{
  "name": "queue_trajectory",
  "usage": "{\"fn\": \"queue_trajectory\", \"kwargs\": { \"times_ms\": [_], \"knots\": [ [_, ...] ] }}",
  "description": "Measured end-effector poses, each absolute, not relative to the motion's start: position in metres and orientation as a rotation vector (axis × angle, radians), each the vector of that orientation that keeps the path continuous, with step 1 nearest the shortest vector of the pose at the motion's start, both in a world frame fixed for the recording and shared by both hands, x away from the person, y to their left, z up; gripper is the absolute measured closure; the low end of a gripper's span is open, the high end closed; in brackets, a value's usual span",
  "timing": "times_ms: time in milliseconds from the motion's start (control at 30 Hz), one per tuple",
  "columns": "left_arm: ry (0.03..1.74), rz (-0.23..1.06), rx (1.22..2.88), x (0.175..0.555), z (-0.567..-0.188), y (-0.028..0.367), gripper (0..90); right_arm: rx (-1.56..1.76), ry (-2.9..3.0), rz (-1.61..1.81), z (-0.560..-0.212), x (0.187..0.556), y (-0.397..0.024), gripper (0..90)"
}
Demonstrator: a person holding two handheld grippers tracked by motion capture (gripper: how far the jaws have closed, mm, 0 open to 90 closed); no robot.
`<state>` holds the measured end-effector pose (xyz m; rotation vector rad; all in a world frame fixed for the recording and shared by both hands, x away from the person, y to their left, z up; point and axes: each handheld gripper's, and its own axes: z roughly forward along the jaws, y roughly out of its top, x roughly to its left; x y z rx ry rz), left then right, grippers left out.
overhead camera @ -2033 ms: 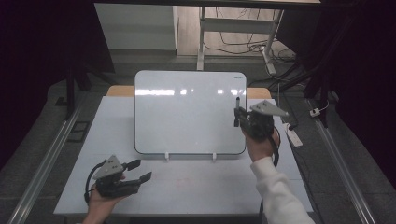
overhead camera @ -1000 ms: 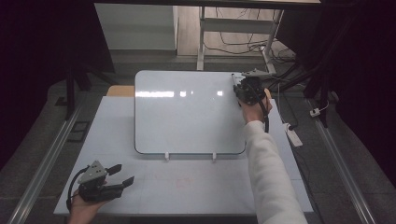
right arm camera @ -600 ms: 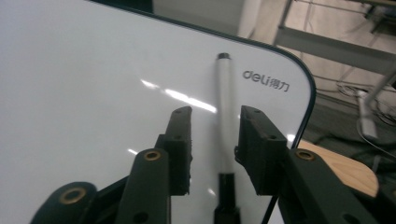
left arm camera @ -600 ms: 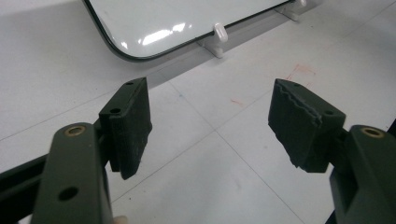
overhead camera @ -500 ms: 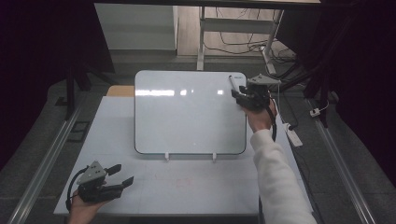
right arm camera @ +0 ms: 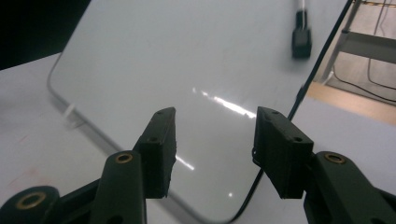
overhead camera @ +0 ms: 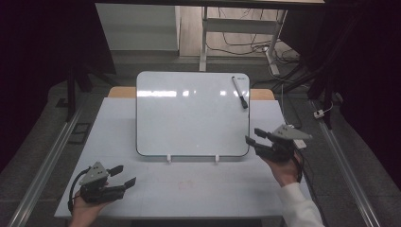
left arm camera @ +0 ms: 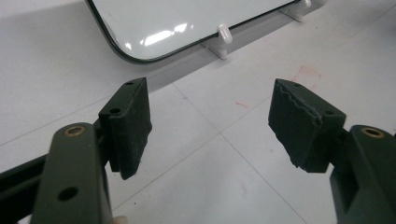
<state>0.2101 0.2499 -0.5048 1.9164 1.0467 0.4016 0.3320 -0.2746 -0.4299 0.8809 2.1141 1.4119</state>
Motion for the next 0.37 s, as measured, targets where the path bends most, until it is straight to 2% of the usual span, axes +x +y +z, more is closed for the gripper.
{"fn": "queue_trajectory", "kwargs": {
  "times_ms": [167, 367],
  "knots": [
    [1.049, 0.398, 1.915, 0.214, -0.504, 0.247, 28.9, 0.841, 2.149, 1.374, -0.459, 0.305, -0.290, 48.5],
    [1.034, 0.398, 1.917, 0.215, -0.501, 0.243, 26.5, 0.834, 2.162, 1.358, -0.471, 0.296, -0.296, 48.5]
  ]
}}
